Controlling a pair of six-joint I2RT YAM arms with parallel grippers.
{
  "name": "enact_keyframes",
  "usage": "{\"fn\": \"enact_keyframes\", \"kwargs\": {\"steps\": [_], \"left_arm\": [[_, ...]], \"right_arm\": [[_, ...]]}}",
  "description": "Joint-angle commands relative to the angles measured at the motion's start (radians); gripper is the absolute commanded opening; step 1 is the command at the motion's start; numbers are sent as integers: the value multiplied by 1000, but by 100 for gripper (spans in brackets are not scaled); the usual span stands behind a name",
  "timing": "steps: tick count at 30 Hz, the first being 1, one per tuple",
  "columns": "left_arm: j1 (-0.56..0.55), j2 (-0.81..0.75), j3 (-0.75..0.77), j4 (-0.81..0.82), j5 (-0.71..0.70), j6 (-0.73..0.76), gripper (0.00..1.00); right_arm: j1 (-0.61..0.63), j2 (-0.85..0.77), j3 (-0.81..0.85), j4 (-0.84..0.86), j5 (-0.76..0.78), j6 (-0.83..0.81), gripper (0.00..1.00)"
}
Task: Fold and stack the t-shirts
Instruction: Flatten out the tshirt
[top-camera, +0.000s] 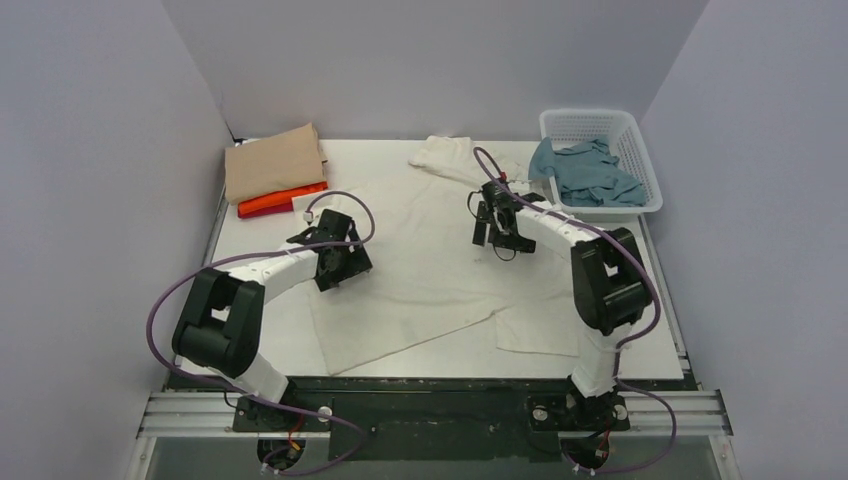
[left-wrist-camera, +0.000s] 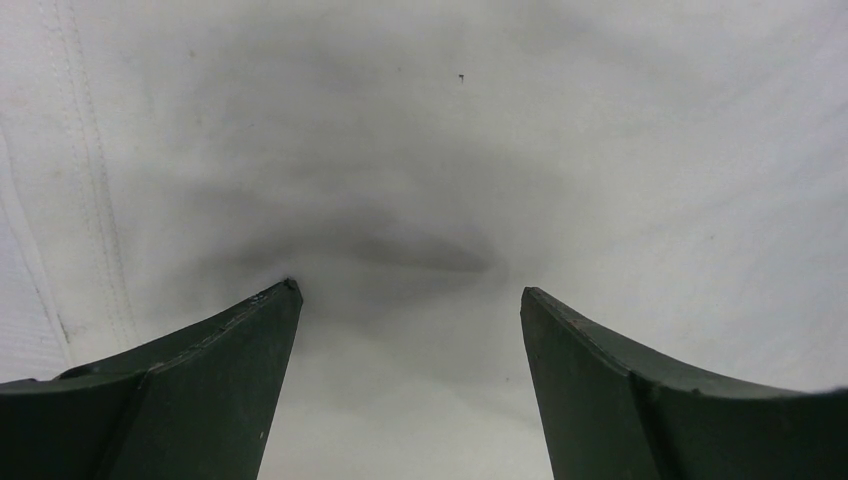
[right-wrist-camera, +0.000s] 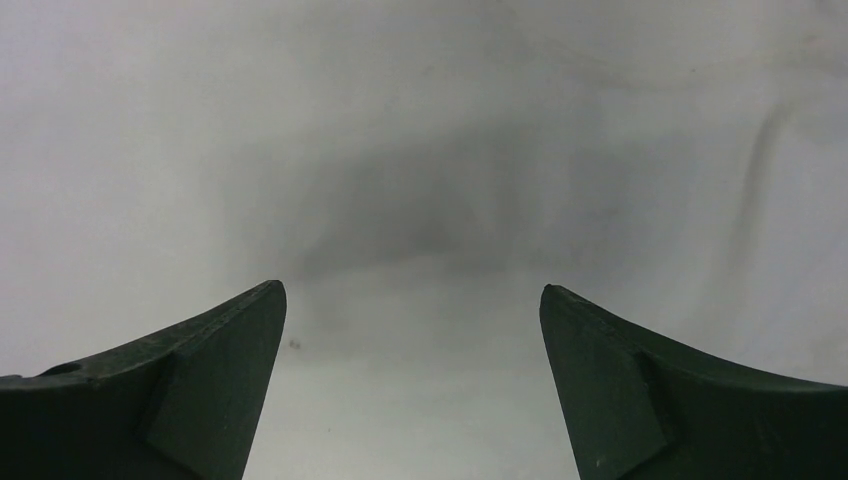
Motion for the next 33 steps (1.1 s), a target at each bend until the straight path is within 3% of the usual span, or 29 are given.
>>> {"fn": "enact_keyframes", "kwargs": {"steps": [1, 5, 10, 14, 18, 23, 28, 33], "left_arm": [[10, -3, -34, -8, 20, 7, 92], [17, -27, -52, -34, -8, 3, 92], [56, -90, -87, -79, -47, -30, 92], [111, -139, -91, -141, -97, -56, 92], [177, -161, -60, -186, -140, -47, 92], [203, -142, 29, -180, -122, 0, 92], [202, -88, 168, -140, -91, 59, 92], [204, 31, 291, -80, -90, 122, 92]], "right_arm": [[-19, 95, 63, -56, 11, 16, 92], [-18, 42, -99, -24, -42, 56, 91], [23, -153, -411, 48, -180, 129, 88], [184, -319, -564, 2, -174, 239, 88], [386, -462, -609, -48, -207, 336, 88], [460, -473, -430, -87, -276, 221, 89], [271, -383, -140, -177, -123, 48, 91], [98, -117, 161, -123, 15, -50, 91]]}}
